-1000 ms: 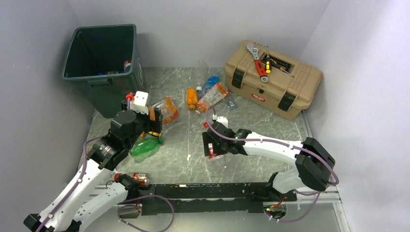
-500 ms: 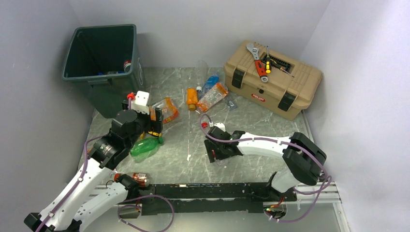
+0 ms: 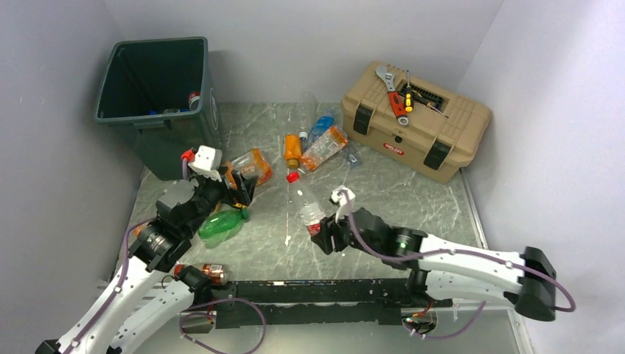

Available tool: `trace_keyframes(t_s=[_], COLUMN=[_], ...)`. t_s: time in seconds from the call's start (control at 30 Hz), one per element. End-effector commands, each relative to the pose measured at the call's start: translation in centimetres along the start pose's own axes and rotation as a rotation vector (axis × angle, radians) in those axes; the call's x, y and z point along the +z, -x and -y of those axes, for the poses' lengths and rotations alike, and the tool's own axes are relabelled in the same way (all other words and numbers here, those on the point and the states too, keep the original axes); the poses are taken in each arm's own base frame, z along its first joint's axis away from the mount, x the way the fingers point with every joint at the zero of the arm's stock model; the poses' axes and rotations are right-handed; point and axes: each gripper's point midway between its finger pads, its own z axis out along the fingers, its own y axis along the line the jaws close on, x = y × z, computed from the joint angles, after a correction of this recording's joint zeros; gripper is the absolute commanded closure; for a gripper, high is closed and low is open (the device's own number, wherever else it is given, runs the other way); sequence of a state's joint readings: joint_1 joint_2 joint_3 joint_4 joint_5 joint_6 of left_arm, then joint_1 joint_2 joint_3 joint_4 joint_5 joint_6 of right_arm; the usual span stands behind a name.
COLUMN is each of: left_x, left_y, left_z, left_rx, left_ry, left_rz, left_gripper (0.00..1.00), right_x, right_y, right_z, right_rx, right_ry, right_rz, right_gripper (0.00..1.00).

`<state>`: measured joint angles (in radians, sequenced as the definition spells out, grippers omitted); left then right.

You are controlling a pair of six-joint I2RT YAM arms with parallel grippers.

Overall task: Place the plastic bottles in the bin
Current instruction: Pick up the plastic bottle at the center of the board.

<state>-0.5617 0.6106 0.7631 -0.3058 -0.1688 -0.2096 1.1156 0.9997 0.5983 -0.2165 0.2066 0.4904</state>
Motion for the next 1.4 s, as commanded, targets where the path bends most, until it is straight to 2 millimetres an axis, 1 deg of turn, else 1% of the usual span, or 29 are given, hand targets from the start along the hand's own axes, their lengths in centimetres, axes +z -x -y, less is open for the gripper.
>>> trace_keyframes(t_s=[0.0,0.03,0.1,0.13,0.2,0.27,0.37,0.5,0.6,0.73,0.87,0.97,1.03,1.13,1.17,1.27,1.37], left_x=[-1.2,-1.3,-1.7,-1.5,-2.1,-2.4,-2.5,-1.7,-1.2,-0.7,-0.8,-0.8,-0.8,-0.8,-0.8,-0.9,-0.8], left_y=[7.0,7.7,9.3,9.8,11.3,12.3,12.9,12.0,11.6,11.6,11.4,11.0,10.7,10.2,10.0,9.5,9.2], left_z=[6.3,7.4,9.6,10.6,12.5,13.7,14.8,16.1,16.9,17.3,17.7,17.9,18.0,18.3,18.4,18.8,18.9], left_rx=[-0.197,-0.228,-0.269,-0.293,-0.315,-0.322,-0.308,-0.299,-0.307,-0.307,-0.299,-0.305,-0.309,-0.325,-0.329,-0.339,-0.331], left_ry=[-0.314,-0.363,-0.475,-0.519,-0.633,-0.712,-0.786,-0.859,-0.911,-0.929,-0.955,-0.967,-0.974,-0.982,-0.989,-1.003,-0.996], left_rz=[0.201,0.188,0.176,0.162,0.186,0.207,0.212,0.144,0.122,0.108,0.084,0.057,0.042,0.020,0.014,-0.007,-0.024], left_gripper=[0.00,0.00,0.01,0.01,0.00,0.01,0.01,0.00,0.02,0.08,0.13,0.14,0.18,0.27,0.28,0.24,0.24], right_x=[-3.7,-4.5,-5.4,-5.9,-6.4,-6.7,-7.0,-7.4,-6.9,-6.4,-6.2,-6.1,-6.0,-5.9,-5.7,-5.4,-5.3], right_y=[7.2,7.9,8.8,9.3,9.8,10.3,11.0,11.9,12.1,12.1,12.1,12.0,12.0,12.0,12.0,12.0,12.0], right_z=[-4.1,-4.4,-4.7,-4.9,-5.2,-5.3,-5.5,-6.2,-6.7,-7.3,-7.3,-7.1,-7.0,-7.1,-7.0,-7.0,-7.0], right_rx=[-0.076,-0.079,-0.089,-0.091,-0.092,-0.086,-0.065,-0.058,-0.088,-0.098,-0.105,-0.108,-0.107,-0.105,-0.105,-0.106,-0.107], right_ry=[0.210,0.235,0.263,0.279,0.300,0.308,0.315,0.341,0.344,0.353,0.346,0.333,0.331,0.328,0.323,0.312,0.309], right_rz=[0.415,0.466,0.540,0.577,0.625,0.658,0.701,0.742,0.732,0.720,0.714,0.710,0.710,0.706,0.702,0.693,0.690], right_gripper=[0.50,0.51,0.51,0.51,0.52,0.53,0.53,0.54,0.54,0.54,0.55,0.55,0.55,0.55,0.55,0.55,0.55])
